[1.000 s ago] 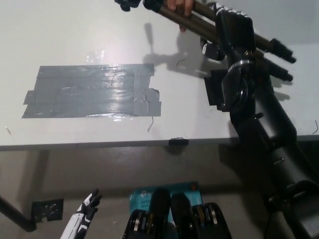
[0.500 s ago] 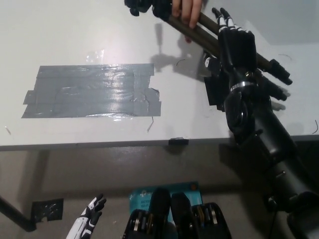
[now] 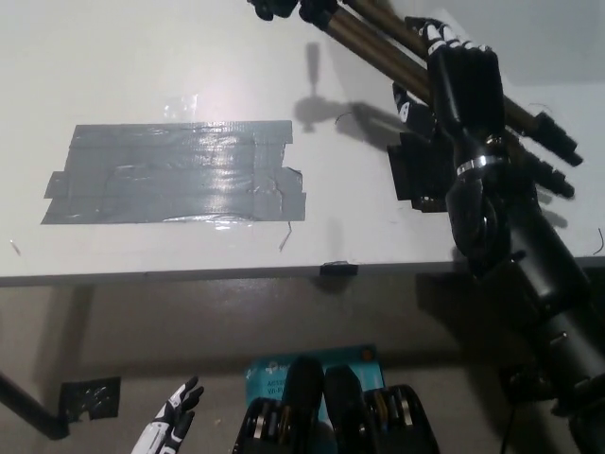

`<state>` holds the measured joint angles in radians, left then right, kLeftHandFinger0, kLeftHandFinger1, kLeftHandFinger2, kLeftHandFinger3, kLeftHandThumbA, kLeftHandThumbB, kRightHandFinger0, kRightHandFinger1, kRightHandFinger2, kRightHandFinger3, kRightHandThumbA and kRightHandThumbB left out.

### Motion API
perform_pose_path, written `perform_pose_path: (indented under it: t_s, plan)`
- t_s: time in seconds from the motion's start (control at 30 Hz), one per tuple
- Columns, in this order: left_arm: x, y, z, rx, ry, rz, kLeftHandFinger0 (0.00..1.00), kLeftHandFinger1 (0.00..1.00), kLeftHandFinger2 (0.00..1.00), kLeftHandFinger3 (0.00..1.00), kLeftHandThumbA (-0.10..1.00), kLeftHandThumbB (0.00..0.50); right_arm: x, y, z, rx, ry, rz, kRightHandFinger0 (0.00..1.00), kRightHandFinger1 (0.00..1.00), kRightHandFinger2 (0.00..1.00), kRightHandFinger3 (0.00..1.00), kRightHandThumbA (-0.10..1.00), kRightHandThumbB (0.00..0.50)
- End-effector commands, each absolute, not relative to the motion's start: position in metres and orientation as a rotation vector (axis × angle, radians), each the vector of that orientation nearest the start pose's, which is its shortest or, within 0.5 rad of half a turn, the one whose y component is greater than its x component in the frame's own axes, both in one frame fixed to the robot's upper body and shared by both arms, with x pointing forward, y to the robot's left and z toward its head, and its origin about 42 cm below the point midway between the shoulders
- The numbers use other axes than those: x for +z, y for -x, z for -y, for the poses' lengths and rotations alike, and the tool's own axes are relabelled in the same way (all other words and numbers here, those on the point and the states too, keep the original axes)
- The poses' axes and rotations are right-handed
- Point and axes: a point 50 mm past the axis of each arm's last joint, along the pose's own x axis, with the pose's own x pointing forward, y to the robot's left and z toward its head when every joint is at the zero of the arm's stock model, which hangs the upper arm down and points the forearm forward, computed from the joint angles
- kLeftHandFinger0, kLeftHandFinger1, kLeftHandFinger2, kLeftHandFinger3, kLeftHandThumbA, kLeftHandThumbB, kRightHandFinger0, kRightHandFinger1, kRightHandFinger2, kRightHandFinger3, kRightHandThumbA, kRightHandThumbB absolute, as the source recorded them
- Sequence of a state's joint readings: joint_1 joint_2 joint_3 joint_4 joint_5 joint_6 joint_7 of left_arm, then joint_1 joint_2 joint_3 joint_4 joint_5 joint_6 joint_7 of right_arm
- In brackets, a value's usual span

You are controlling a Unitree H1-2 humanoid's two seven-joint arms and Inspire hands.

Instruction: A person hands a tripod to the robot which it grabs with its right hand and places in the middle of the table in front of it

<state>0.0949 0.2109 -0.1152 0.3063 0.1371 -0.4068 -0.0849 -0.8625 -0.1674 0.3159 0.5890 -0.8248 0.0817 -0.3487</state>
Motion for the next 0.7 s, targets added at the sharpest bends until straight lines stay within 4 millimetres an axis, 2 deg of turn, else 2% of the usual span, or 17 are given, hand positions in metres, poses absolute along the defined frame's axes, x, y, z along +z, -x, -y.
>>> perform_pose_path:
  t_s: [0.0,0.13,0.27,0.33,0.37,0.43,0.6,0.63,0.67]
  plan:
    - [0.025,-0.228,-0.262,-0.273,-0.343,0.032,1.0,1.0,1.0,1.0,1.0,0.293,0.313,-0.515,0.144,-0.095,1.017,0.622,0.0,0.5,0.89,0.9,-0.1,0.192]
    - [0.027,-0.232,-0.261,-0.272,-0.347,0.045,1.0,1.0,1.0,1.0,1.0,0.281,0.308,-0.52,0.154,-0.014,1.072,0.531,0.01,0.54,0.9,0.97,-0.1,0.159]
    - [0.03,-0.238,-0.262,-0.27,-0.349,0.049,1.0,1.0,1.0,1.0,1.0,0.281,0.306,-0.525,0.162,0.034,1.101,0.497,0.03,0.57,0.95,0.93,-0.1,0.184]
    - [0.033,-0.241,-0.262,-0.268,-0.35,0.046,1.0,1.0,1.0,1.0,1.0,0.285,0.301,-0.531,0.166,0.055,1.137,0.478,0.03,0.59,0.98,0.95,-0.1,0.174]
    - [0.034,-0.243,-0.262,-0.267,-0.353,0.053,1.0,1.0,1.0,1.0,1.0,0.284,0.299,-0.533,0.168,0.073,1.159,0.463,0.05,0.62,0.99,1.0,-0.1,0.148]
    - [0.035,-0.244,-0.262,-0.27,-0.351,0.06,1.0,1.0,1.0,1.0,1.0,0.285,0.293,-0.536,0.171,0.1,1.203,0.454,0.06,0.63,1.0,1.0,-0.1,0.172]
    - [0.036,-0.249,-0.264,-0.274,-0.351,0.063,1.0,1.0,1.0,1.0,1.0,0.292,0.284,-0.547,0.175,0.126,1.284,0.409,0.07,0.63,1.0,1.0,-0.1,0.176]
    - [0.036,-0.249,-0.264,-0.271,-0.35,0.062,1.0,1.0,1.0,1.0,1.0,0.293,0.282,-0.549,0.176,0.127,1.284,0.405,0.07,0.61,1.0,1.0,-0.1,0.19]
    - [0.037,-0.251,-0.263,-0.27,-0.356,0.065,1.0,1.0,1.0,1.0,1.0,0.292,0.28,-0.551,0.177,0.125,1.281,0.393,0.12,0.56,0.86,0.86,-0.1,0.215]
